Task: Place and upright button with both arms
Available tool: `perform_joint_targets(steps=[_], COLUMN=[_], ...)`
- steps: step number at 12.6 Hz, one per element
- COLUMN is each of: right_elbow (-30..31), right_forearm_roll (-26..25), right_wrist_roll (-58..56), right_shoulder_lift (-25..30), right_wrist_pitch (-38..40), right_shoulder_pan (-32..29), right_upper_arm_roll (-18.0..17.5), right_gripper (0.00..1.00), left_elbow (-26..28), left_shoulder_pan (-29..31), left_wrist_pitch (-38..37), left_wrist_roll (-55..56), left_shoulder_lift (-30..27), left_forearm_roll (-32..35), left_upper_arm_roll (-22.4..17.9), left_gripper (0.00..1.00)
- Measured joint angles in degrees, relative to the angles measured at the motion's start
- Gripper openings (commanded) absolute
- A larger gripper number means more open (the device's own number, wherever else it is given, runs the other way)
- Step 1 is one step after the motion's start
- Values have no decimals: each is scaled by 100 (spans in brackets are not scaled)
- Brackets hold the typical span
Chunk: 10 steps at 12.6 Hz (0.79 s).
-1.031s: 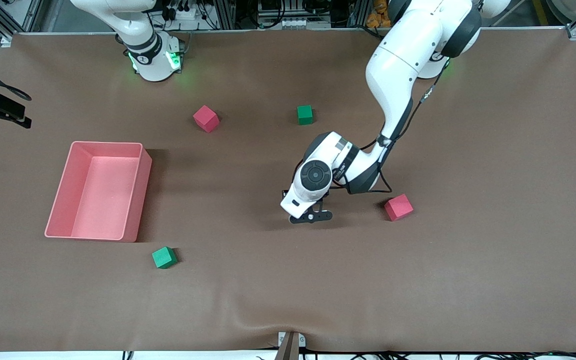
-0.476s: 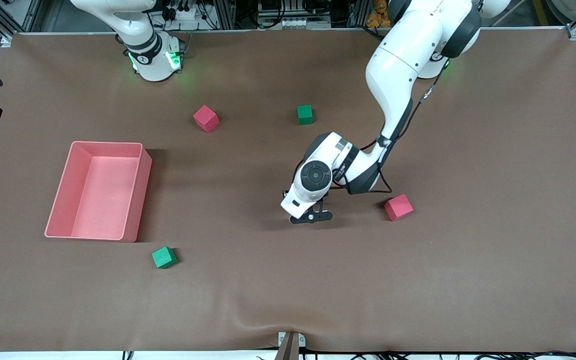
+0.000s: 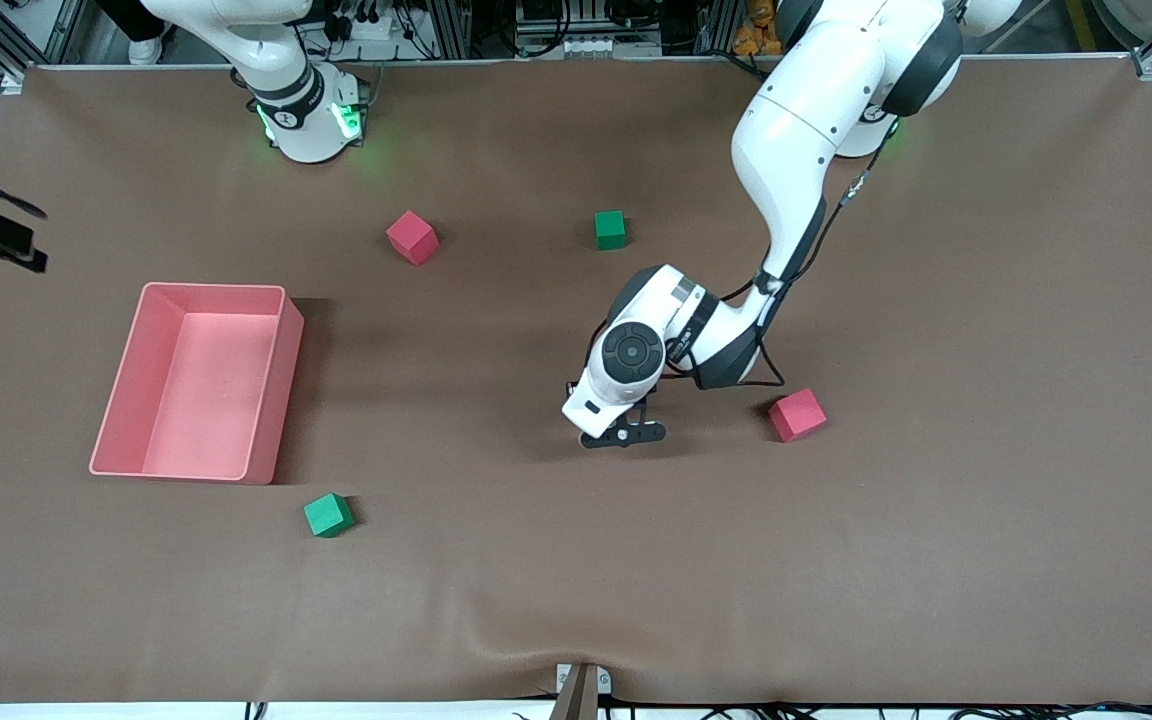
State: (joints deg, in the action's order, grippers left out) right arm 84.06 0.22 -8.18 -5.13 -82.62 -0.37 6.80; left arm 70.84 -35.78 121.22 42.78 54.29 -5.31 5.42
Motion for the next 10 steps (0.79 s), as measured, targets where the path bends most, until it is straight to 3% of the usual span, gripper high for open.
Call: perform_joint_targets(steps=[7, 8, 10], right_elbow=[-106, -106, -104], right_forearm_roll=[1, 1, 3], right_wrist_roll=[593, 594, 596], right_shoulder_lift=[-21, 46, 168], right_wrist_pitch=[-154, -147, -104], right_shoulder_pan=[34, 34, 35], right_upper_arm_roll=[-15, -16, -17], right_gripper=[100, 100, 100], left_elbow=[-193, -194, -197], left_shoulder_pan=[-55, -70, -106], left_wrist_pitch=[23, 22, 21], left_wrist_roll=[154, 214, 555], left_shoulder_lift=[-236, -313, -458], left_forearm_roll=[186, 292, 438], left_upper_arm_roll=[-54, -88, -182], left_gripper=[0, 11, 9])
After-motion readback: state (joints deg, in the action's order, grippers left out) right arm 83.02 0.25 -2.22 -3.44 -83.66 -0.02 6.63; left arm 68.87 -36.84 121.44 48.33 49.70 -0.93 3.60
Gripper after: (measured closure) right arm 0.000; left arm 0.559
